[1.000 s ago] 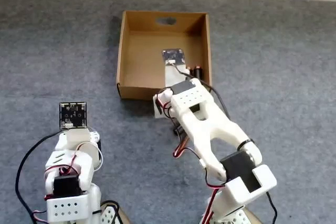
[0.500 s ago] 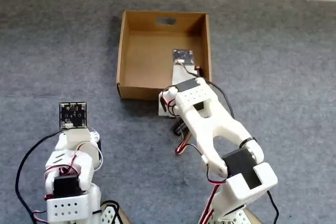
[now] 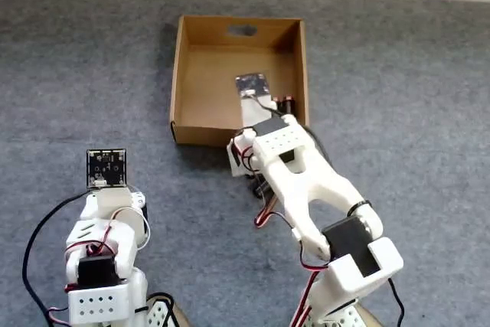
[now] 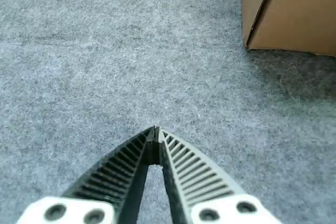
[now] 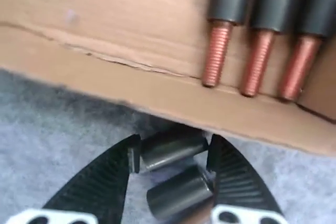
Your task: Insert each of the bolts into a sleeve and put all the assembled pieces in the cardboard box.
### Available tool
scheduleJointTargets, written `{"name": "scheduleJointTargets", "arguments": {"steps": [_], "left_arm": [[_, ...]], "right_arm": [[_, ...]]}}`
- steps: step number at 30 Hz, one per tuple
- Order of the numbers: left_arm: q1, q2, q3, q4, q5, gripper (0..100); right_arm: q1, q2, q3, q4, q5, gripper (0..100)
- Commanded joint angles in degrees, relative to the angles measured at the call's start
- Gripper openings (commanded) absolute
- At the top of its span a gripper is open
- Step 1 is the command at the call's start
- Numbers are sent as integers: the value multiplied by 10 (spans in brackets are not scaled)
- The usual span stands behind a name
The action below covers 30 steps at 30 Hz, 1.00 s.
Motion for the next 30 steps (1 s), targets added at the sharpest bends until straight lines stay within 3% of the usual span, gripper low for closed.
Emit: {"name": "scheduleJointTargets", "arguments": {"steps": [1, 21, 30], "left_arm": [[-4, -4, -23, -9, -5, 8], [-4, -4, -23, -9, -5, 8], [-4, -4, -23, -9, -5, 9]], "right_arm": [[-6, -3, 1, 4, 42, 199], [4, -1, 9, 15, 255, 199], [-39, -8, 65, 22, 265, 196]]}}
